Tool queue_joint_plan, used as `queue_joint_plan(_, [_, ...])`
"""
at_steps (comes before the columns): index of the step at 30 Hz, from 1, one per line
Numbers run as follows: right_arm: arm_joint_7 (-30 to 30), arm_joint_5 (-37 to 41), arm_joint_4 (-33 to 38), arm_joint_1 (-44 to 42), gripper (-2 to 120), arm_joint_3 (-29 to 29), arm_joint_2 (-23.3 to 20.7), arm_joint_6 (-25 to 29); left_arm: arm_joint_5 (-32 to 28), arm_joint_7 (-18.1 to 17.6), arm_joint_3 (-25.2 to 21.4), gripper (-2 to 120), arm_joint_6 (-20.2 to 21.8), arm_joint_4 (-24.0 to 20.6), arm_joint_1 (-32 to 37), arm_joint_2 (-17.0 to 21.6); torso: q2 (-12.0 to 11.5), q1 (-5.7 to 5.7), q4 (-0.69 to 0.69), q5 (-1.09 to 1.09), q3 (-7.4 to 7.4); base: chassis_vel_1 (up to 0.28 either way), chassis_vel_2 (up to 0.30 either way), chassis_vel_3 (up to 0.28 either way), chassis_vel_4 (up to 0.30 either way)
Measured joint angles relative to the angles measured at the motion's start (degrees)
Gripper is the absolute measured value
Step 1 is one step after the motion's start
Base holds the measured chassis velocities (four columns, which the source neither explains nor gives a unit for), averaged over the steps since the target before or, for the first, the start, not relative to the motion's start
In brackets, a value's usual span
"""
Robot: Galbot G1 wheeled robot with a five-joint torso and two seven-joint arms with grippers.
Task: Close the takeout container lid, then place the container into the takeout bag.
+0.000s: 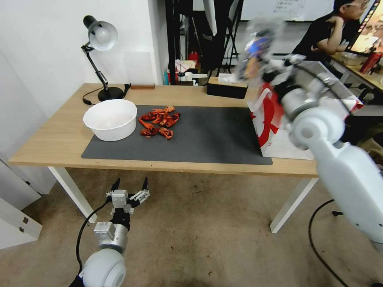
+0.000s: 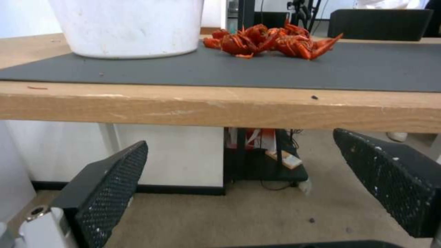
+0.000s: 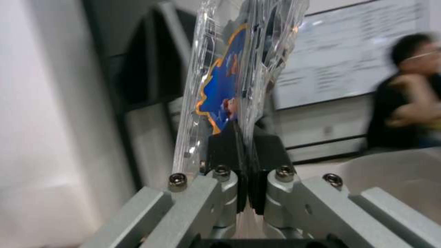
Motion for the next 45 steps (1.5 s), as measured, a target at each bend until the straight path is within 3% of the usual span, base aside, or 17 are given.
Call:
queue_joint_plan(7, [4.60,0.31,-1.33,-0.09,0,2.27,-2.95,-0.69,-0.37,0.03,0.67,100,-0.10,0.45,-0.70,0.01,0.00,0.00,0.01,-0.01,0.00,0.000,0.000,0.000,0.000])
queue_joint_plan(13, [8.59,6.37,-1.06,-2.34,0,3.55,-3.71,-2.77,-0.58,-0.04,1.51,100,0.34,0.45,-1.38,-0.30,0.00,0.00,0.01,0.00,0.00,0.000,0.000,0.000,0.000])
queue_joint_plan(15, [10.46,12.10,-0.72,-2.59,8,4.12,-3.37,-3.66,-0.66,-0.14,1.62,100,0.62,0.37,-1.34,-0.36,0.00,0.00,0.02,-0.01,0.00,0.000,0.000,0.000,0.000])
queue_joint_plan(17, [10.58,12.65,-0.72,-2.59,8,4.17,-3.35,-3.73,-0.70,-0.15,1.62,100,0.67,0.37,-1.34,-0.36,0.00,0.00,0.02,-0.01,0.00,0.000,0.000,0.000,0.000])
queue_joint_plan(19, [12.72,21.37,-1.33,-2.56,23,4.82,-2.79,-4.87,-1.49,-0.72,1.91,100,1.76,-0.18,-1.56,-0.11,0.00,0.00,0.02,-0.01,0.00,0.000,0.000,0.000,0.000])
queue_joint_plan(21, [13.09,22.40,-1.53,-2.53,25,4.89,-2.63,-5.06,-1.59,-0.80,1.92,100,1.92,-0.31,-1.64,-0.05,0.00,0.00,0.02,-0.01,0.00,0.000,0.000,0.000,0.000])
queue_joint_plan(23, [13.67,24.49,-2.10,-2.46,36,4.93,-2.03,-5.51,-1.81,-0.96,1.90,100,2.22,-0.67,-1.83,0.00,0.00,0.00,0.01,-0.02,0.00,0.000,0.000,0.000,0.000])
queue_joint_plan(29, [13.53,24.39,-2.18,-2.22,54,4.58,-1.75,-5.85,-1.96,-1.00,1.74,100,2.29,-0.72,-1.28,-0.02,0.00,0.00,0.01,-0.01,0.00,0.000,0.000,0.000,0.000])
queue_joint_plan(31, [12.70,23.58,-2.01,-1.98,66,4.28,-1.97,-5.75,-2.01,-1.01,1.56,100,2.25,-0.81,-0.88,-0.13,0.00,0.00,0.02,-0.01,0.00,0.000,0.000,0.000,0.000])
queue_joint_plan(37, [9.10,23.34,-0.79,-2.02,82,4.25,-2.62,-4.30,-2.11,-1.01,1.33,100,2.19,-1.20,-0.68,-0.15,0.00,0.00,0.02,-0.01,0.00,0.000,0.000,0.000,0.000])
queue_joint_plan(40, [0.85,21.82,1.69,-3.07,96,4.71,-3.87,-1.02,-2.31,-1.01,1.08,100,2.18,-1.63,-0.68,-0.18,0.00,0.00,0.02,-0.02,0.00,0.000,0.000,0.000,0.000])
queue_joint_plan(42, [-0.84,21.43,2.25,-3.40,98,4.83,-4.15,-0.51,-2.34,-0.99,1.00,100,2.18,-1.70,-0.69,-0.18,0.00,0.00,0.01,-0.02,0.00,0.000,0.000,0.000,0.000])
queue_joint_plan(43, [-5.86,19.99,3.79,-4.67,100,5.24,-4.85,0.86,-2.39,-0.92,0.84,100,2.17,-1.90,-0.70,-0.17,0.00,0.00,0.01,-0.02,0.00,0.000,0.000,0.000,0.000])
queue_joint_plan(44, [-5.86,19.99,3.79,-4.67,100,5.24,-4.85,0.86,-2.39,-0.92,0.84,100,2.17,-1.90,-0.70,-0.17,0.00,0.00,0.01,-0.02,0.00,0.000,0.000,0.000,0.000])
queue_joint_plan(45, [-10.18,18.08,4.88,-5.90,100,5.56,-5.43,1.95,-2.45,-0.85,0.70,100,2.16,-2.03,-0.70,-0.07,0.00,0.00,0.01,-0.01,0.00,0.000,0.000,0.000,0.000])
